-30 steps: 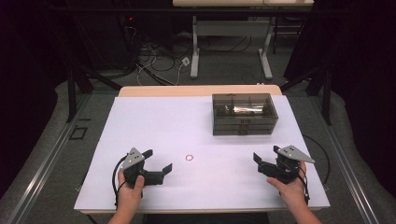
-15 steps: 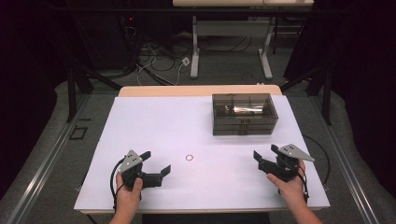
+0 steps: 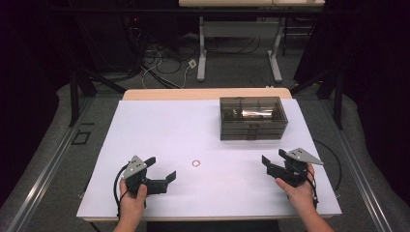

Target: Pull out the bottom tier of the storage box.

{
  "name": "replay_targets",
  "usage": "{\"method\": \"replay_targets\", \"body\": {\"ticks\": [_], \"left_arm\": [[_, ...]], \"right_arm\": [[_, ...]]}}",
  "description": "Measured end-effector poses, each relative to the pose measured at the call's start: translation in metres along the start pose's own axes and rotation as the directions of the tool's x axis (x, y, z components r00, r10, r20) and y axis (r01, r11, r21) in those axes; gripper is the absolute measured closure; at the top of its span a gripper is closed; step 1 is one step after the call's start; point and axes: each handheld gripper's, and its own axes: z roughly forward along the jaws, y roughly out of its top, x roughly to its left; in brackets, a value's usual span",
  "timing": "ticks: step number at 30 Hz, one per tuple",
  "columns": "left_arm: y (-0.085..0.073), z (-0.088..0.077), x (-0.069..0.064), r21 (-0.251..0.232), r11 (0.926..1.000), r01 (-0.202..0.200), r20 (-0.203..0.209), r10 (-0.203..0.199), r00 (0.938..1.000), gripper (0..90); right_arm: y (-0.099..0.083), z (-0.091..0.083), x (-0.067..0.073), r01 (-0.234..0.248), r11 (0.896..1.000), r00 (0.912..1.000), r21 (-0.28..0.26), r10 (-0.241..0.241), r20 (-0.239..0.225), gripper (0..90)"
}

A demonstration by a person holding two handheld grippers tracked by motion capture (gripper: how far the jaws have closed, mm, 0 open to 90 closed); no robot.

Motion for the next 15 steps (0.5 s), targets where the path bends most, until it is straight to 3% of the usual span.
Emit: {"method": "replay_targets", "body": {"ticks": [9, 15], "left_arm": [[0.0, 0.0, 0.0, -0.002, 1.0, 0.005, -0.006, -0.005, 1.0, 0.1], [-0.001, 0.0, 0.0, 0.001, 1.0, 0.009, -0.009, -0.009, 0.9999, 0.2]], "right_arm": [[0.011, -0.001, -0.001, -0.015, 1.0, 0.9998, -0.012, 0.015, -0.011, 26.9], [0.021, 0.001, 0.001, -0.046, 0.999, 0.9983, 0.013, 0.046, -0.035, 26.7]]}}
